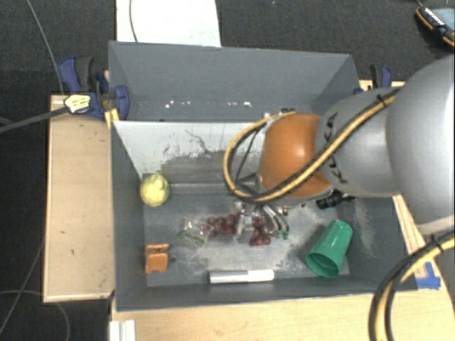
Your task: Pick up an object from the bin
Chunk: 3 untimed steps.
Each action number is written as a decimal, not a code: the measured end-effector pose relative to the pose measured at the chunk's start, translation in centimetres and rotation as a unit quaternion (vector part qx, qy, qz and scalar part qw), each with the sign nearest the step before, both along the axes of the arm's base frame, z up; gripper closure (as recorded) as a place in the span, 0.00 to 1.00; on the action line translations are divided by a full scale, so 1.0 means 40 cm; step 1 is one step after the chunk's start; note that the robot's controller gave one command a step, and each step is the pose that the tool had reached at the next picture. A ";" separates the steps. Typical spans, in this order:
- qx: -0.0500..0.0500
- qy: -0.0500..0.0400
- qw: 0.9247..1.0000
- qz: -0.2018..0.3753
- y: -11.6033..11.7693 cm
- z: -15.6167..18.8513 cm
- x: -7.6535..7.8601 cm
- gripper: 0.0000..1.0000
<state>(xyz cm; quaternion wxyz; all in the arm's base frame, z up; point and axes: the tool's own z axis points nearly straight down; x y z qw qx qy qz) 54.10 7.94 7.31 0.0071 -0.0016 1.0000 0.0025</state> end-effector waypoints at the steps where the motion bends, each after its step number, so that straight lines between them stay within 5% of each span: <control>1: 0.000 0.000 1.000 -0.001 0.000 0.000 0.000 1.00; 3: 0.000 0.003 1.000 -0.003 0.000 0.163 -0.005 1.00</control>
Offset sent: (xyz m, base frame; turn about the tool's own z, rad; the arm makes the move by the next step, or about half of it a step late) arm 0.0000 0.0003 0.0353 -0.0002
